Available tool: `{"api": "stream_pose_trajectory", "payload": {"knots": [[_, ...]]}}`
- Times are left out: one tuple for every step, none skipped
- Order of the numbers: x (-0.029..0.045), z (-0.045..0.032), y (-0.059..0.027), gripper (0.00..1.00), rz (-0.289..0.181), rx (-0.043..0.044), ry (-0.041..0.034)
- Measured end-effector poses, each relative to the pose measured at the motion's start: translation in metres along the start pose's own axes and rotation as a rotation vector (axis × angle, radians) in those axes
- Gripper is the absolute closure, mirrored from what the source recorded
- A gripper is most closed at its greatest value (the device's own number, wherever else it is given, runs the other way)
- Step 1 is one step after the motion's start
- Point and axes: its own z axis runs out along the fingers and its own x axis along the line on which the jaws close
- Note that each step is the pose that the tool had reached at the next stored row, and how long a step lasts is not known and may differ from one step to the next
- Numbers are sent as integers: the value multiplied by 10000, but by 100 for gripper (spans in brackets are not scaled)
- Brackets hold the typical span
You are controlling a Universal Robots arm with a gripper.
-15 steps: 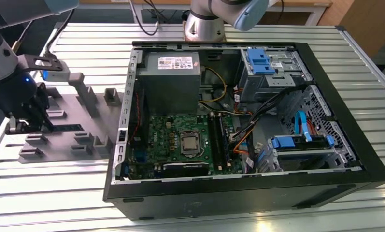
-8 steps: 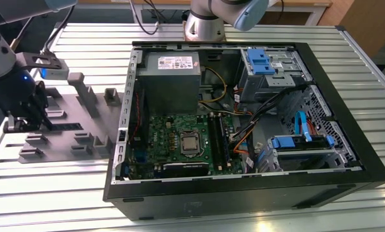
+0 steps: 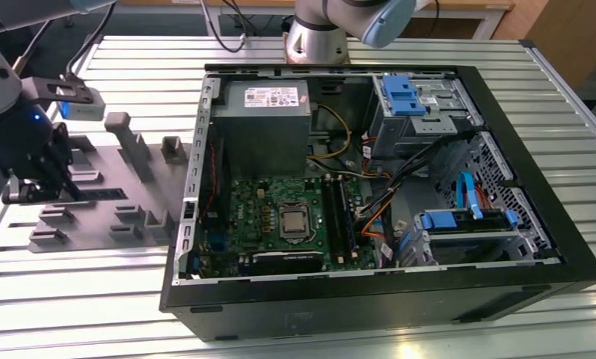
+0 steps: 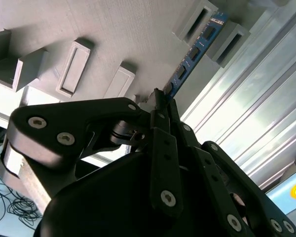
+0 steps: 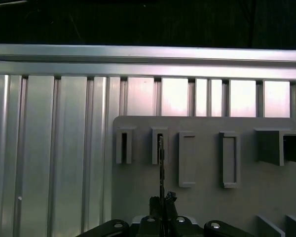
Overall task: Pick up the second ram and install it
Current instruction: 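Pick up the second ram and move it above second insertion slot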
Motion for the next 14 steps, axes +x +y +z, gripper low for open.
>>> {"api": "stream_pose_trajectory", "payload": {"knots": [[0,-6,0,86,0,0,0],[0,-13,0,86,0,-1,1],[0,-19,0,86,0,0,1],[0,-24,1,86,0,0,0],[0,-31,1,86,0,-1,0],[0,-37,1,86,0,0,0],[0,-44,1,86,0,0,0],[0,-50,1,86,0,0,0],[0,-56,1,86,0,0,0],[0,-64,2,86,0,-1,1],[0,-71,2,86,0,-1,1],[0,-77,2,86,0,0,0],[0,-83,2,86,0,0,0],[0,-89,2,86,0,0,0]]}}
